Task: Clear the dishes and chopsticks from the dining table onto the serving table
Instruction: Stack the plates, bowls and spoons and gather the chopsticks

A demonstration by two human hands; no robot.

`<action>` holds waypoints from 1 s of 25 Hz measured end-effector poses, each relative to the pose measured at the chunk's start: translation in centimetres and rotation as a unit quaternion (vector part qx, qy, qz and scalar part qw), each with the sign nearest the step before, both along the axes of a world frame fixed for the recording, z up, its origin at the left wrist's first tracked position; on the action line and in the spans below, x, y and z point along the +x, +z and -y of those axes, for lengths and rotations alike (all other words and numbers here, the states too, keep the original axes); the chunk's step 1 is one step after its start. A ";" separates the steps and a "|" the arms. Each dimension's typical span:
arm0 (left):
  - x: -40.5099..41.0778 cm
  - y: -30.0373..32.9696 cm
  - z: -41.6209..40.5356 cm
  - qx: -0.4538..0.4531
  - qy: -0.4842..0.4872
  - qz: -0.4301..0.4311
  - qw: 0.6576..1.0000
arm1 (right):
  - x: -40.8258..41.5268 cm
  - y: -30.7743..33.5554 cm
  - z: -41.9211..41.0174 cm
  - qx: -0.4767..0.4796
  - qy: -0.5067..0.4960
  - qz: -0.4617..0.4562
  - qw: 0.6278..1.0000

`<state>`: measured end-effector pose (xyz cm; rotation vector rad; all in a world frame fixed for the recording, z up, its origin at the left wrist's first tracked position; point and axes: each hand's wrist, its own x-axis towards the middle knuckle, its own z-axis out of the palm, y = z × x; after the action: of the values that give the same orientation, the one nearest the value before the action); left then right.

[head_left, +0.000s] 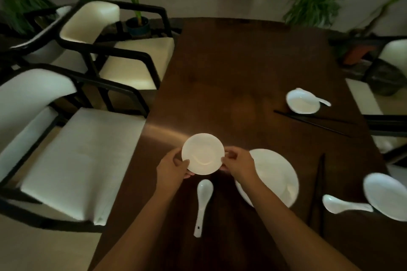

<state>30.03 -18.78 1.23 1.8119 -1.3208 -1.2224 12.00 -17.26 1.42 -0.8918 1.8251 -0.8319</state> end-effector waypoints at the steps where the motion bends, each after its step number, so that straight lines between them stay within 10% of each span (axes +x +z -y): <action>1: -1.8 0.2 -0.6 -0.012 -0.032 0.000 0.999 | -2.0 0.3 -1.5 -0.003 -0.020 -0.006 1.000; 8: -13.2 -0.6 -3.2 0.014 -0.150 -0.007 0.989 | -12.5 -0.6 -7.7 0.039 -0.116 -0.026 0.992; 25: -15.4 -0.6 -5.2 -0.060 -0.074 0.136 0.986 | -16.0 -1.5 -8.3 0.038 -0.091 0.006 0.995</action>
<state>14.59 -13.58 0.66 1.8692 -1.6693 -0.9688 -4.05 -8.99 -0.09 -0.6772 1.9343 -0.8716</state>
